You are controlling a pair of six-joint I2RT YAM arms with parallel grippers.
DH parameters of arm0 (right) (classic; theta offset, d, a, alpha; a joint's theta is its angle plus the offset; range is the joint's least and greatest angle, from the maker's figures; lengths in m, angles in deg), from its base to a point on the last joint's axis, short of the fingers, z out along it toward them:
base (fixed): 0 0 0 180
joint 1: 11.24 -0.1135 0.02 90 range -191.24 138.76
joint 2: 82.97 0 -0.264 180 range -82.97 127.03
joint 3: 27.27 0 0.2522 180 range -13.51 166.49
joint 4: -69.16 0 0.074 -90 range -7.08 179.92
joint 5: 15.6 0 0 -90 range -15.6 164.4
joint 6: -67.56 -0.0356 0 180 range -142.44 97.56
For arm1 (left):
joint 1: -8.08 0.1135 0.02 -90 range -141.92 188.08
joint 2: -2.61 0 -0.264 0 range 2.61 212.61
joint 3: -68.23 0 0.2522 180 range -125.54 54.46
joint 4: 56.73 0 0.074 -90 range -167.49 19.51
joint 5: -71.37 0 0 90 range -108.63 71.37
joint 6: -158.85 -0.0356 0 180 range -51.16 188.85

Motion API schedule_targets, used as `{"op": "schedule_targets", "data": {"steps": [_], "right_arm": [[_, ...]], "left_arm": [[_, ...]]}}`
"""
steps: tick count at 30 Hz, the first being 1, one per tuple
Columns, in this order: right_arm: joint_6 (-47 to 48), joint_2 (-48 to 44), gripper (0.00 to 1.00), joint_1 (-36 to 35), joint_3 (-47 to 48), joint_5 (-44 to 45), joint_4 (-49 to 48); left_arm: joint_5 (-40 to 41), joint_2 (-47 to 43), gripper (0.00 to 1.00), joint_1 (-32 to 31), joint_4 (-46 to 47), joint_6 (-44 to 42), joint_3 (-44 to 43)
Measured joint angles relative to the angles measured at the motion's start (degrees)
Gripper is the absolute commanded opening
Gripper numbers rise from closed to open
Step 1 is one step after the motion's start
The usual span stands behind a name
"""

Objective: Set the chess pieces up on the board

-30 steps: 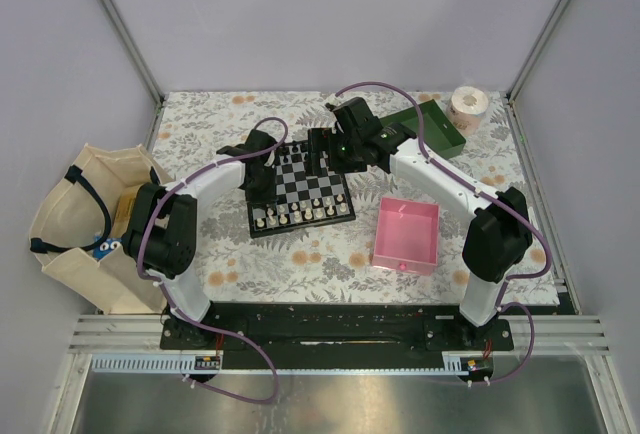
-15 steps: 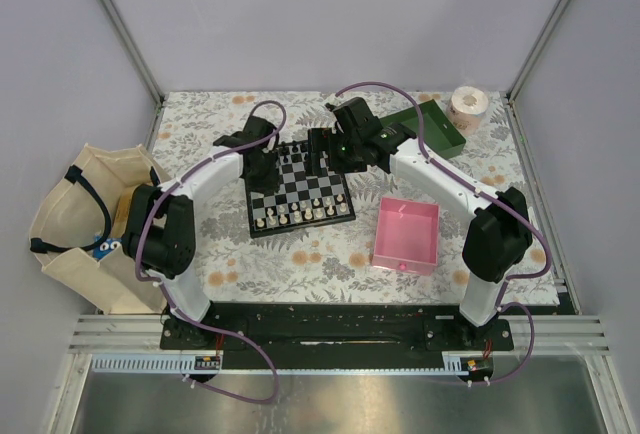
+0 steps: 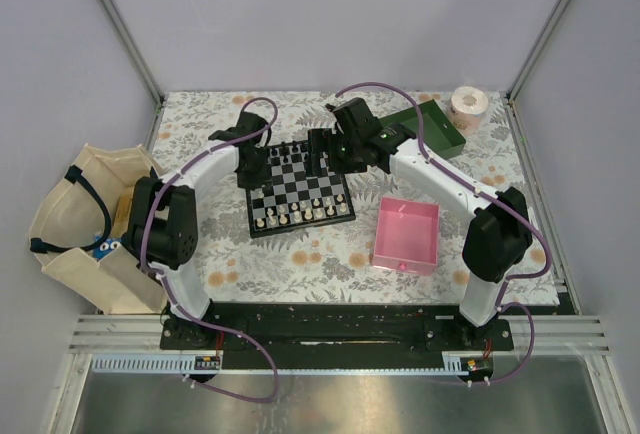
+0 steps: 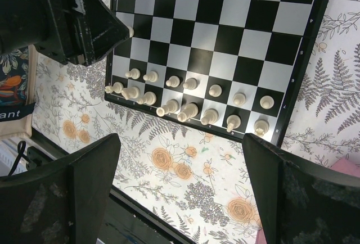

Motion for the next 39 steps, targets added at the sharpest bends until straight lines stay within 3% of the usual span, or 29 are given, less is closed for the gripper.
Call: {"op": "schedule_targets", "data": {"steps": [10,39], "right_arm": [[0.0,0.0,0.99,0.0,0.0,0.0,0.0],[0.0,1.0,0.99,0.0,0.0,-0.1,0.0]], "left_arm": [[0.1,3.4,0.45,0.7,-0.2,0.0,-0.2],[-0.3,5.1,0.27,1.3,-0.1,0.0,-0.5]]}}
